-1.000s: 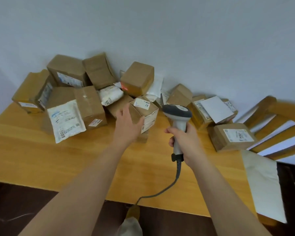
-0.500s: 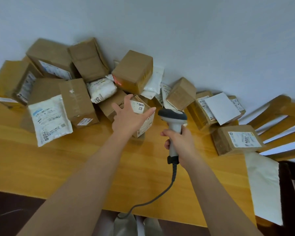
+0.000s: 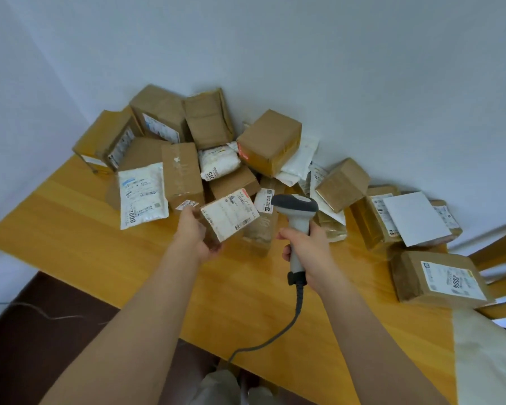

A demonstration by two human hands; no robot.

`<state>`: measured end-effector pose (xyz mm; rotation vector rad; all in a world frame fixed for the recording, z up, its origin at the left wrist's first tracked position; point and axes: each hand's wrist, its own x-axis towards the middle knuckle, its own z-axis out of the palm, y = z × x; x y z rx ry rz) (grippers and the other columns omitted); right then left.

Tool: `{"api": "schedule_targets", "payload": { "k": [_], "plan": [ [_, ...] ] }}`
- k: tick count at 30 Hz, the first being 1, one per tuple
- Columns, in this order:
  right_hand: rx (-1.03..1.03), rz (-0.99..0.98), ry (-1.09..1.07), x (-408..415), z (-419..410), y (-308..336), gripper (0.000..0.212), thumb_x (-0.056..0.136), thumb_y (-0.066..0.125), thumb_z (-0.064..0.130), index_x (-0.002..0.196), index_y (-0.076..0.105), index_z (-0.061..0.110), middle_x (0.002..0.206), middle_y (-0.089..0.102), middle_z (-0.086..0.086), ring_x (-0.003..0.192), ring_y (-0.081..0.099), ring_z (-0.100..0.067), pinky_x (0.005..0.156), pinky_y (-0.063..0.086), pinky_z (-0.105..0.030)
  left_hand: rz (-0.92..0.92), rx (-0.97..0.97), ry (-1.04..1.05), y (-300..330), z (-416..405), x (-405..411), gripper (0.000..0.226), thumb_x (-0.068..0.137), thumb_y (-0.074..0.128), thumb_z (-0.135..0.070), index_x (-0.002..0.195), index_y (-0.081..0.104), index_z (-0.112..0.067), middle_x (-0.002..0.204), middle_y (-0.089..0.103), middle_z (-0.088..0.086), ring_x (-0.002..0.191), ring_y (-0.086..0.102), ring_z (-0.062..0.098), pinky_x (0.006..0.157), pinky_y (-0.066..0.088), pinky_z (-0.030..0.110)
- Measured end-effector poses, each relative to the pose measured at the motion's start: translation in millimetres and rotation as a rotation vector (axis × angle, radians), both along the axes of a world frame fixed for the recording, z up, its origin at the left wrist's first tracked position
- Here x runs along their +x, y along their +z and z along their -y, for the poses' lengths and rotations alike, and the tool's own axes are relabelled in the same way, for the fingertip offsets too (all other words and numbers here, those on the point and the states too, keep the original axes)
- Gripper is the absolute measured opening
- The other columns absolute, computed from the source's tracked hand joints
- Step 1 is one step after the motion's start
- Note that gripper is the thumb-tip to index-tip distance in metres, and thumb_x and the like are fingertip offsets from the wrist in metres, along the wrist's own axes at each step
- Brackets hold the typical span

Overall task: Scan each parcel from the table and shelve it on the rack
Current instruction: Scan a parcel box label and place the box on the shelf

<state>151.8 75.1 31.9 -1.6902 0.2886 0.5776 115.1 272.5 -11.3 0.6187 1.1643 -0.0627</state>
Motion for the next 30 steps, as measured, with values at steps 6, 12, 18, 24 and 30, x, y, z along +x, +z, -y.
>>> {"api": "schedule_targets", "payload": {
  "k": [6,12,18,24,30],
  "plan": [
    [-0.012,-0.080,0.137,-8,-18,-5,0.025,0.087,0.066,0.002,0.111,0.060,0.006,0.082,0.065,-0.009,0.047,0.047,-0.013,0.046,0.045,-0.024,-0.062,-0.298,0.286,-52,14,-62,0.038,0.100,0.032,-0.034,0.110,0.060,-0.010,0.110,0.064,0.019,0.113,0.054,0.035,0.092,0.048,0.050],
    [-0.070,-0.086,0.231,-14,-21,-15,0.012,0.091,0.066,0.013,0.096,0.058,0.021,0.080,0.059,-0.006,0.047,0.048,-0.013,0.048,0.046,-0.024,-0.418,0.270,-0.199,-63,19,-78,0.037,0.093,0.049,-0.027,0.117,0.050,0.001,0.103,0.067,0.028,0.102,0.052,0.041,0.103,0.042,0.051],
    [-0.075,-0.074,0.274,-21,-16,-19,0.018,0.093,0.064,0.031,0.104,0.055,0.020,0.100,0.064,-0.012,0.051,0.050,-0.014,0.054,0.046,-0.029,-0.260,0.650,-0.527,-97,25,-90,0.104,0.051,0.077,-0.075,0.135,0.048,-0.020,0.133,0.049,0.007,0.111,0.058,0.029,0.092,0.053,0.045],
    [-0.049,-0.106,0.383,-25,-13,-11,0.022,0.097,0.059,0.032,0.110,0.059,0.013,0.085,0.051,-0.006,0.057,0.053,-0.013,0.054,0.047,-0.025,-0.242,0.615,-0.475,-91,52,-79,0.048,0.079,0.078,-0.043,0.105,0.050,-0.014,0.105,0.060,0.002,0.098,0.061,0.024,0.081,0.054,0.038],
    [0.004,-0.208,0.432,-25,-18,9,0.025,0.101,0.052,0.034,0.110,0.058,0.012,0.087,0.055,-0.012,0.055,0.054,-0.015,0.055,0.048,-0.027,-0.253,0.419,-0.259,-85,62,-58,0.041,0.096,0.054,-0.046,0.109,0.059,-0.008,0.090,0.063,0.004,0.079,0.063,0.022,0.057,0.045,0.028]
  ]
}}
